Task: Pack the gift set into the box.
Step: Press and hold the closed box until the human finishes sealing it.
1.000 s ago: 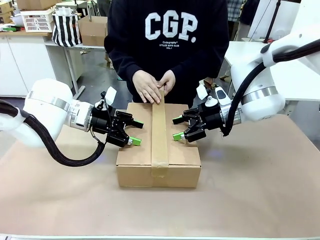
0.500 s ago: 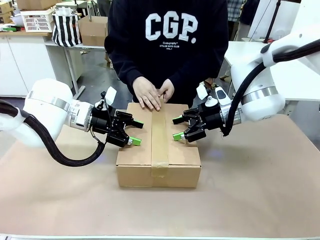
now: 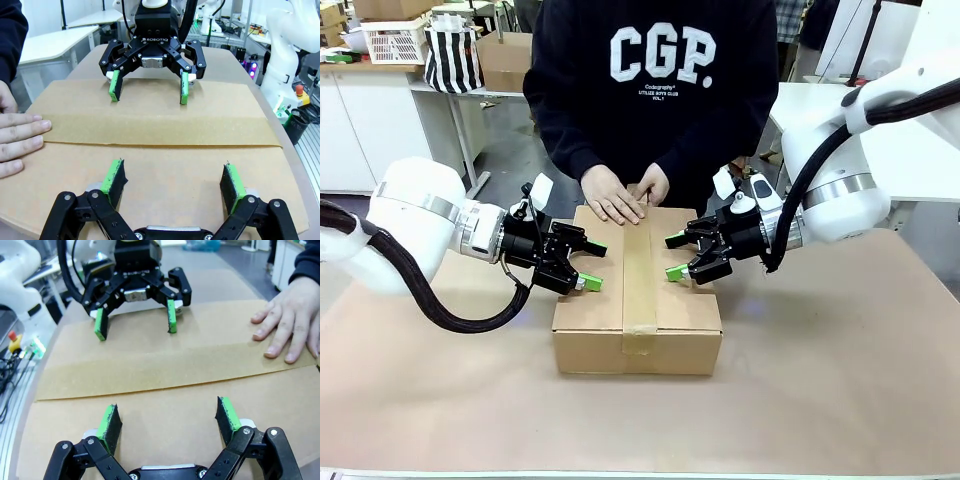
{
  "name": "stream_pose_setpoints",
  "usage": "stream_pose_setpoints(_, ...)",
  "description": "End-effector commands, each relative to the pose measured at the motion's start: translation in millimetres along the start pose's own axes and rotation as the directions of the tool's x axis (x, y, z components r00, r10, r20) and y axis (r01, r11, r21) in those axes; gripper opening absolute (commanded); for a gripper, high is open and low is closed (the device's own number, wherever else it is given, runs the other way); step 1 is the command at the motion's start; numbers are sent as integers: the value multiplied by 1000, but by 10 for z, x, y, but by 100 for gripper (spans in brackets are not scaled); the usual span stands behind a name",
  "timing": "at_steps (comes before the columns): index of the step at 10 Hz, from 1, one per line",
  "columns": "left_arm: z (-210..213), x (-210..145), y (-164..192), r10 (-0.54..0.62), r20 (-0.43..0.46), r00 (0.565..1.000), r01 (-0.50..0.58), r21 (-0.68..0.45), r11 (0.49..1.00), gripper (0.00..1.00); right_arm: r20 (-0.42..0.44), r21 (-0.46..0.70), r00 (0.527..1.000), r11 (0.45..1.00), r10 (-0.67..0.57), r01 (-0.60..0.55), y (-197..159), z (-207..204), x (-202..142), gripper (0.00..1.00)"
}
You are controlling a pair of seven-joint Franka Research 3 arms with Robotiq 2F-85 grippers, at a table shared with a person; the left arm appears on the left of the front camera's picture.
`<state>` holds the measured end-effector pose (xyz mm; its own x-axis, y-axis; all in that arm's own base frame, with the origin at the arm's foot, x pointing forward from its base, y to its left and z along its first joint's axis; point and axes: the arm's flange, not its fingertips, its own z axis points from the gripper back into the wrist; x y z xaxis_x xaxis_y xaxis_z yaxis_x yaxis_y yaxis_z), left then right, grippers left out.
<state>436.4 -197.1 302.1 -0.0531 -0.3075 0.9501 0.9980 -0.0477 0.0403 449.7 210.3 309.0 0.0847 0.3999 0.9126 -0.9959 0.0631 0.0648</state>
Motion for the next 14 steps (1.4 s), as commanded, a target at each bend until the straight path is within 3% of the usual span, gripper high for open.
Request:
stream_pose_setpoints(1, 9, -24, -5, 7, 6, 1000, -7, -4, 1000, 100, -3, -3, 1000, 1000, 2, -2, -2, -1, -16, 100)
stream_pose_setpoints(14, 9, -24, -5, 7, 6, 1000, -7, -4, 1000, 100, -3, -3, 1000, 1000, 2, -2, -2, -1, -16, 100)
